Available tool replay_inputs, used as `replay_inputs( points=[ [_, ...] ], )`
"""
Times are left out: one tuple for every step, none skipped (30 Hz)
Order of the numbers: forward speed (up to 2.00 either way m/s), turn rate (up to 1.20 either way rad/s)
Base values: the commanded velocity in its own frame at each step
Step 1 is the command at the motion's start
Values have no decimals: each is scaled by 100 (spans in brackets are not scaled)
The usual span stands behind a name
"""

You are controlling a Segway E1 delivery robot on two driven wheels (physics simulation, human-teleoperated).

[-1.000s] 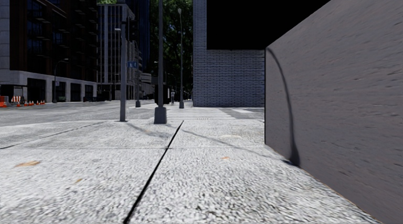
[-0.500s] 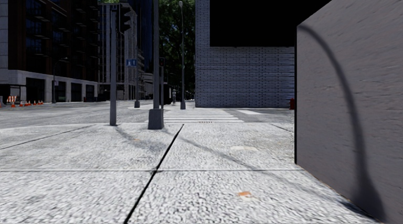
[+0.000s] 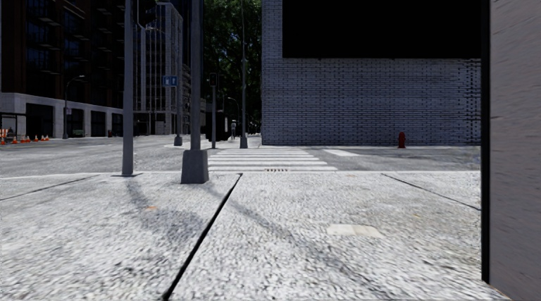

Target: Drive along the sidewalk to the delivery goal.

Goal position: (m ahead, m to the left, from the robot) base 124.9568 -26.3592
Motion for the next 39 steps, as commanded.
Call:
replay_inputs(
  points=[
    [200,0],
    [200,0],
    [200,0],
    [200,0],
    [200,0],
    [200,0],
    [200,0],
    [200,0],
    [200,0],
    [200,0],
    [200,0],
    [200,0],
    [200,0],
    [200,0],
    [200,0],
    [200,0],
    [200,0],
    [200,0],
    [200,0],
    [200,0],
    [200,0],
    [200,0],
    [200,0],
    [200,0],
    [200,0],
    [200,0],
    [200,0],
    [200,0],
    [200,0],
    [200,0],
    [200,0],
    [200,0],
    [200,0],
    [200,0],
    [200,0],
    [200,0],
    [200,0],
    [200,0],
    [200,0]
  ],
)
